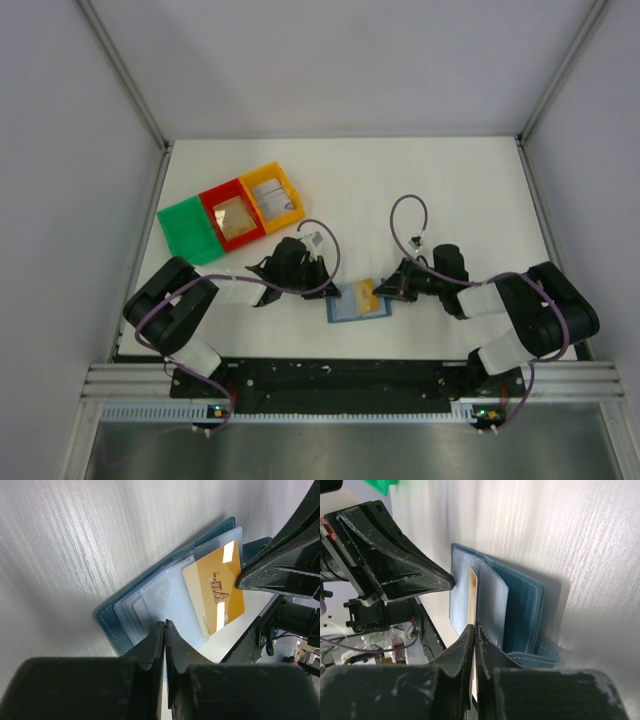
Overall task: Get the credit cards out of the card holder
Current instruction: Remove the credit card from the card holder.
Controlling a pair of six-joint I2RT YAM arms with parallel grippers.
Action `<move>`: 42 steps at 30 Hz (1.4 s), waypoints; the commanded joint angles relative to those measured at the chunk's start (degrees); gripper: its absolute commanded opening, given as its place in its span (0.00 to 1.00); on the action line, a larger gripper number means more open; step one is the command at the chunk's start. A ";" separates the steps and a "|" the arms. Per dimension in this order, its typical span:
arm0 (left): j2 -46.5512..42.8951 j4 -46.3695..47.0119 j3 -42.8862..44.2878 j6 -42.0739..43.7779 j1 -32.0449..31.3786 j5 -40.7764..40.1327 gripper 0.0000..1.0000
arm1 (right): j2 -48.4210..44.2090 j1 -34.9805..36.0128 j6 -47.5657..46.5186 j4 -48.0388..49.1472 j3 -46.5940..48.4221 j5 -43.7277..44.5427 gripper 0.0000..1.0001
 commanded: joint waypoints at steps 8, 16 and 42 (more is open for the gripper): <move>0.01 -2.62 -2.01 1.09 0.44 -2.55 0.07 | 2.53 -0.59 -1.95 -1.15 3.10 -2.80 0.12; -0.17 -2.36 -2.19 0.74 0.18 -2.28 0.07 | 5.34 -0.15 -2.03 -0.80 5.21 -3.77 0.17; -18.34 -2.36 0.71 -0.58 0.88 -4.66 0.42 | -28.39 -2.70 4.01 -9.61 4.34 1.86 0.00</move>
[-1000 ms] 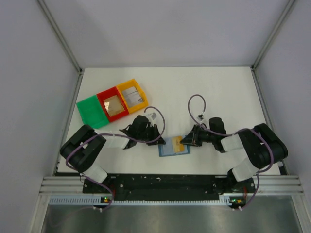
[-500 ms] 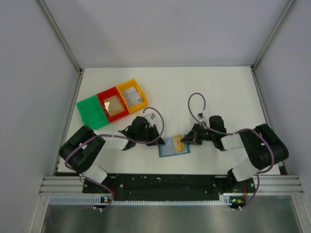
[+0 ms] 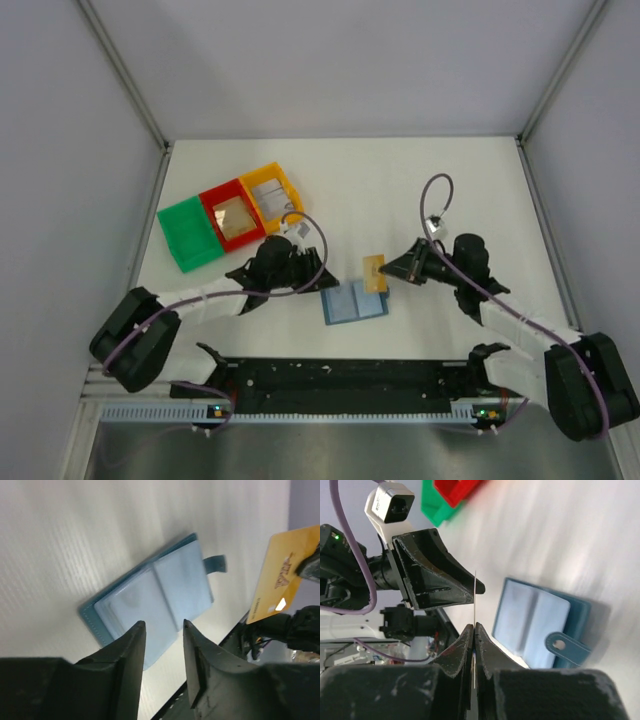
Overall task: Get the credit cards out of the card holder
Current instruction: Remove the credit card from the card holder, then place the credit card in the storage box.
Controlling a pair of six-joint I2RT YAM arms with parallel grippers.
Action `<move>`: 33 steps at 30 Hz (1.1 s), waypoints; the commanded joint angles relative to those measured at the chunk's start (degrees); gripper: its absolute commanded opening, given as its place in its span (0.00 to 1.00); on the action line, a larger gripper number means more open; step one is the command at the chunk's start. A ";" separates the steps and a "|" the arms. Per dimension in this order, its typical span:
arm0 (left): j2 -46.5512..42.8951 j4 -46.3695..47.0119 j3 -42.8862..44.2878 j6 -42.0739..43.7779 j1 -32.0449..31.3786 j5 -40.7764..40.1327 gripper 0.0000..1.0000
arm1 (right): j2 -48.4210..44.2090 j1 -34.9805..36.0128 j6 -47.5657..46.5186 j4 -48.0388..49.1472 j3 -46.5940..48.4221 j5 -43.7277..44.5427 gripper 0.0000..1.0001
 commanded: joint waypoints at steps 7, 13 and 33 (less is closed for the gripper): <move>-12.00 11.87 5.68 -7.69 0.12 3.67 0.66 | -9.47 2.49 15.72 16.46 1.34 4.62 0.00; -12.88 23.03 3.40 -15.61 -0.58 4.55 0.69 | -12.11 4.96 22.23 26.66 0.29 11.74 0.00; -10.25 32.80 4.80 -19.31 -3.57 6.22 0.50 | -11.68 8.56 21.09 25.09 3.89 16.85 0.00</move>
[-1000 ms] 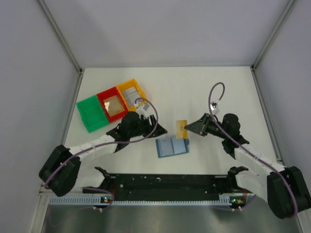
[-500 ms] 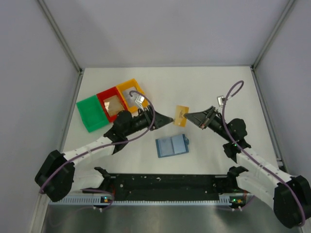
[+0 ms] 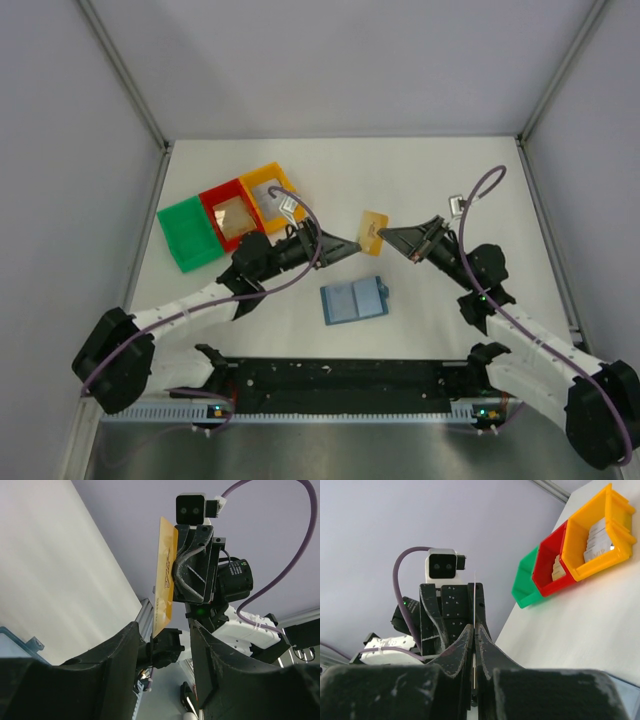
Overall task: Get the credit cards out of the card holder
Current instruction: Place the credit card in the storage box.
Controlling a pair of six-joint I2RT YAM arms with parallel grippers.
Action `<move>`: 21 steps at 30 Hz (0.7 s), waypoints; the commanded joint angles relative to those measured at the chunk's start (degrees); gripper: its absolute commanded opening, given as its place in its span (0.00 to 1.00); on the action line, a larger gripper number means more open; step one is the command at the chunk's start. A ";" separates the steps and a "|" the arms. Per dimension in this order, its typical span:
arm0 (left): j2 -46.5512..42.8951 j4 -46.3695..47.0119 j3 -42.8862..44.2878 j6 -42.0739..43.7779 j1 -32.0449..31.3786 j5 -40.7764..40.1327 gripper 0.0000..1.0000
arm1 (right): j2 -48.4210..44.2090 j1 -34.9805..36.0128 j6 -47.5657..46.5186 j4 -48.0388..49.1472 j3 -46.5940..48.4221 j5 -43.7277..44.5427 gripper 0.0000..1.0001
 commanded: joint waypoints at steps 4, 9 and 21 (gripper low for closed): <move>2.57 5.33 2.99 -0.31 -0.73 1.66 0.42 | 0.68 1.75 0.44 3.06 2.38 1.31 0.00; 2.40 6.39 2.73 1.00 -0.82 1.13 0.07 | 0.68 1.75 0.00 2.45 2.56 0.96 0.00; -7.27 -21.76 4.39 28.56 15.76 8.50 0.00 | -2.22 1.75 -15.53 -19.58 7.56 -1.51 0.83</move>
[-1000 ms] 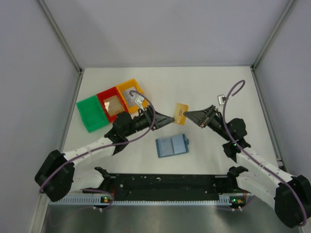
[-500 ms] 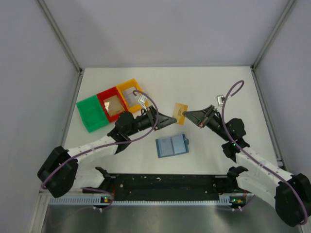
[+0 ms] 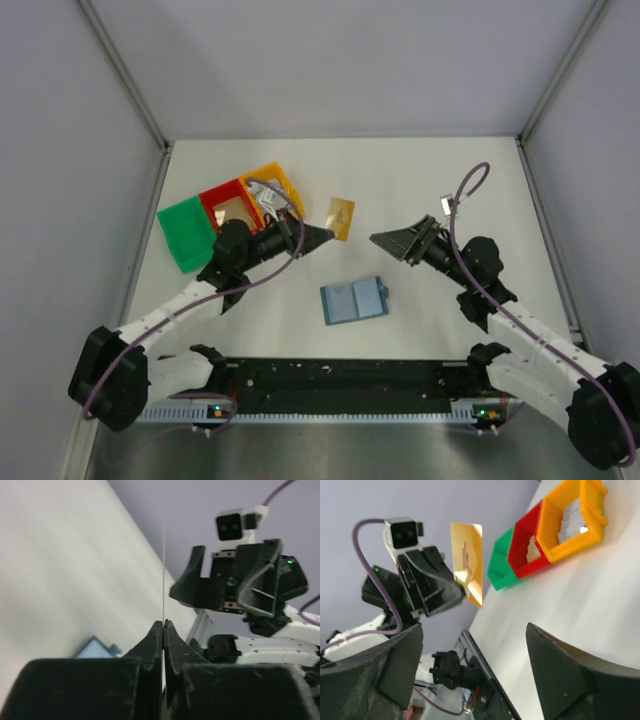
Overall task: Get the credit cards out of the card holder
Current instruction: Place the credit card in the storage box.
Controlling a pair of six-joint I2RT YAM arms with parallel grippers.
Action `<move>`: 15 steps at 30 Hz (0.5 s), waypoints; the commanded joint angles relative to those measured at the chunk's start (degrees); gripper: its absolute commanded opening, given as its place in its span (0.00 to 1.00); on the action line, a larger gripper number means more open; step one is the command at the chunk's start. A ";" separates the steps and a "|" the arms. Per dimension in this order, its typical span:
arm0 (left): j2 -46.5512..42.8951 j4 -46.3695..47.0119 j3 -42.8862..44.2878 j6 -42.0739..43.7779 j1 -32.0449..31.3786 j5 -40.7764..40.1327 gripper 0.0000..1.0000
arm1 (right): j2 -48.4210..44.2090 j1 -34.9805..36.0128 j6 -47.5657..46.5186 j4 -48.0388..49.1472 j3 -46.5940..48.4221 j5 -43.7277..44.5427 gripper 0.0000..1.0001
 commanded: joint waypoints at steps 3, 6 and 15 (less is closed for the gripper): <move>-6.19 -32.98 8.96 30.23 15.09 4.30 0.00 | -1.94 0.41 -17.30 -24.19 9.56 0.14 0.94; -6.28 -47.50 14.75 44.03 20.36 1.93 0.00 | -1.06 0.41 -24.51 -32.91 12.73 1.11 0.98; 2.41 -61.17 23.74 66.12 31.78 -11.62 0.00 | 1.84 0.41 -32.53 -39.26 14.32 -0.99 0.98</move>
